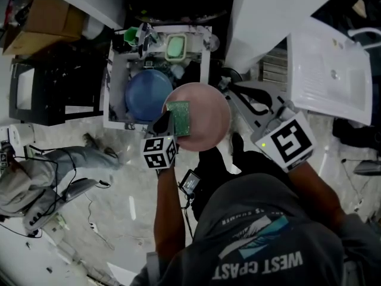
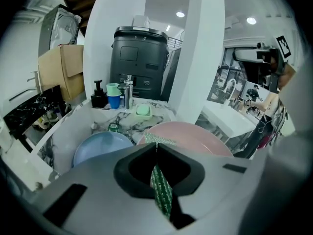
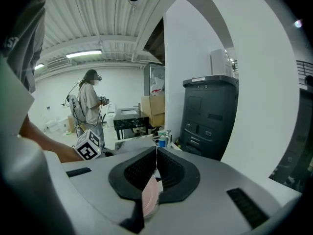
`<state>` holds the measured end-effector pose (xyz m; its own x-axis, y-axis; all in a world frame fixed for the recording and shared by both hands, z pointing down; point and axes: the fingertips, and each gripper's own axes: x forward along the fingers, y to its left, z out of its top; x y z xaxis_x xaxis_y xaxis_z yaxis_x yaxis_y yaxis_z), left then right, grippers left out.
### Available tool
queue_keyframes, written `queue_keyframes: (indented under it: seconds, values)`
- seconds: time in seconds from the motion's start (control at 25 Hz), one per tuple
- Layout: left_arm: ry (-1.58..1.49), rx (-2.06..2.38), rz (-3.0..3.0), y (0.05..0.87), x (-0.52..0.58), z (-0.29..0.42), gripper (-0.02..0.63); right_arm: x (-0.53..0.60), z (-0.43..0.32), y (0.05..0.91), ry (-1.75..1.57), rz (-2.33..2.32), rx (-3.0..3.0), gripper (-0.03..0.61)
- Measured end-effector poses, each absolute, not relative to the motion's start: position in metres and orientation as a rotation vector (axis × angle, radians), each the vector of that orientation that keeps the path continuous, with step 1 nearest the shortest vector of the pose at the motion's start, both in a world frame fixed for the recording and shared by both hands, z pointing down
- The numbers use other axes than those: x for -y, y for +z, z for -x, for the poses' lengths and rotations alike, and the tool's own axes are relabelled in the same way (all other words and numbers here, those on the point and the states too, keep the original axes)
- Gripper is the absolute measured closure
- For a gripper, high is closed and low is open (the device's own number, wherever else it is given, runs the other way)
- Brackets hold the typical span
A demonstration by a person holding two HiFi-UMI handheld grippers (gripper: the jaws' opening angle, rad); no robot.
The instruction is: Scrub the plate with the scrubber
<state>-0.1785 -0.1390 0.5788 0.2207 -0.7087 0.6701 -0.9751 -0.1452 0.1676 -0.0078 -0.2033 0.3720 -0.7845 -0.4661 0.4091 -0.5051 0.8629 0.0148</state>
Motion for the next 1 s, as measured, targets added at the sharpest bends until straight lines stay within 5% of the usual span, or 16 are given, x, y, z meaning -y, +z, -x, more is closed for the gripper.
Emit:
queue_keyframes:
  seconds: [1.0]
  values:
    - [0.633, 1.27, -2.1, 0.592, 0.171, 0.066, 0.603, 0.218, -0.027, 0.38, 0.173, -0.817, 2.585, 0.548]
